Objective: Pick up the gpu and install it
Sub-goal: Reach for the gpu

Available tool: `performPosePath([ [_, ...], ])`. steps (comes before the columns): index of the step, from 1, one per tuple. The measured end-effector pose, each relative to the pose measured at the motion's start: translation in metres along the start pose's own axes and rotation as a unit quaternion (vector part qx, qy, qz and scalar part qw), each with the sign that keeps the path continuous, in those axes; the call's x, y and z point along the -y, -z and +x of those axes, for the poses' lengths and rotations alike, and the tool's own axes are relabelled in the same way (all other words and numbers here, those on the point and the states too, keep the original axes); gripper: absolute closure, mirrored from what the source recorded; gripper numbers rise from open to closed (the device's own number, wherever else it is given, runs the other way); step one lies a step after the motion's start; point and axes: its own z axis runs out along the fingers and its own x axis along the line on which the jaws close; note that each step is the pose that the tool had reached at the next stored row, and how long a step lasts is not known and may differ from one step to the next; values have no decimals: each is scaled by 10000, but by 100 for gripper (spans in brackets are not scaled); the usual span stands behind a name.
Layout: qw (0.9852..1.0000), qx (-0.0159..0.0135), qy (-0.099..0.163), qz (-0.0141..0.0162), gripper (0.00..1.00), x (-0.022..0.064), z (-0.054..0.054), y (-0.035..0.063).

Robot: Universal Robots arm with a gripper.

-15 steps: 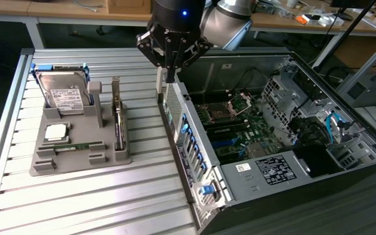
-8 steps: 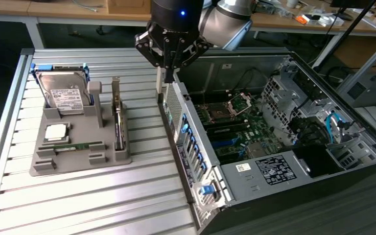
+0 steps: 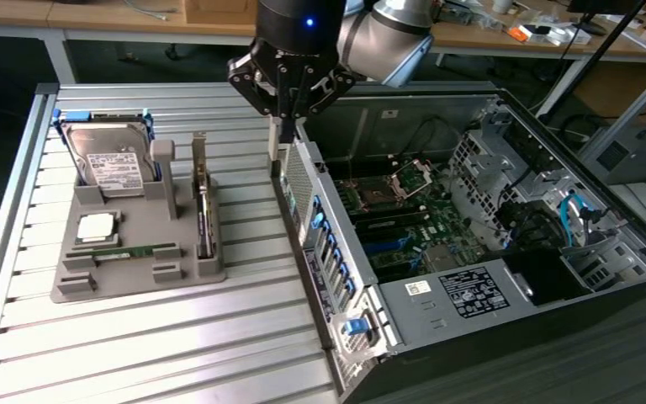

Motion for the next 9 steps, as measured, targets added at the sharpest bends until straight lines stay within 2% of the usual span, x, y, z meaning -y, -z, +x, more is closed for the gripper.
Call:
performPosePath([
  [9, 10000, 0, 0, 0, 89, 4, 48, 1],
])
